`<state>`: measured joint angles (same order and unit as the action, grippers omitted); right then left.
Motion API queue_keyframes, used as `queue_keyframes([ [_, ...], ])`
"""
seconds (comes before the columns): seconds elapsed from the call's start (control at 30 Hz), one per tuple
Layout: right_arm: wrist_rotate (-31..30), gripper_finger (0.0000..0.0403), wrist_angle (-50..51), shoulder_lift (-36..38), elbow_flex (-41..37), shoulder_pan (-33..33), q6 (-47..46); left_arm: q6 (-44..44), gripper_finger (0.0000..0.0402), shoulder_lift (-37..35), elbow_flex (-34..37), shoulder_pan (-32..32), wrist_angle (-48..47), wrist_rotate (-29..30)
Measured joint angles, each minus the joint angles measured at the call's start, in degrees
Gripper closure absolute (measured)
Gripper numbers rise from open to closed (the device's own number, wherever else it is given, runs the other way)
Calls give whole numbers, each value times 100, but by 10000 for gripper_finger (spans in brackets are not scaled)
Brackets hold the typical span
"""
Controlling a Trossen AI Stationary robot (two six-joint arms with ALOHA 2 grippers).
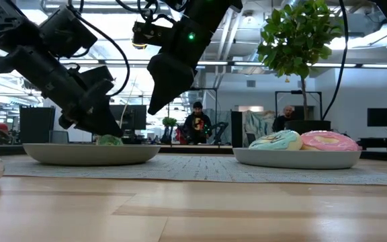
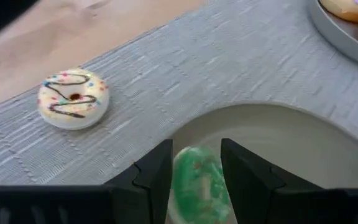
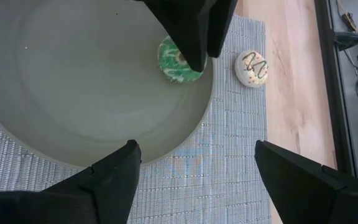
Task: Pick & Place donuts
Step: Put the small blue donut into the green plate
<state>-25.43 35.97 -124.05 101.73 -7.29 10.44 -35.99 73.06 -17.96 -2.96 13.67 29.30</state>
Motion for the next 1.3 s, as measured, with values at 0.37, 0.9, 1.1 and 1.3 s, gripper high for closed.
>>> queue_keyframes([
  [0.37, 13, 97, 0, 0, 0, 0, 0, 118, 273, -2, -117, 57, -112, -55],
  [0.9, 11, 97, 42, 0, 0, -11, 0, 462, 273, 0, -1254, 837, -3020, 829],
  [1.1, 7, 97, 209, 0, 0, -11, -92, 433, 273, 0, -1274, 1175, -3221, 698],
  [1.3, -7, 97, 509, 6, -23, -11, -145, 426, 273, 0, -1274, 1350, -3222, 550],
])
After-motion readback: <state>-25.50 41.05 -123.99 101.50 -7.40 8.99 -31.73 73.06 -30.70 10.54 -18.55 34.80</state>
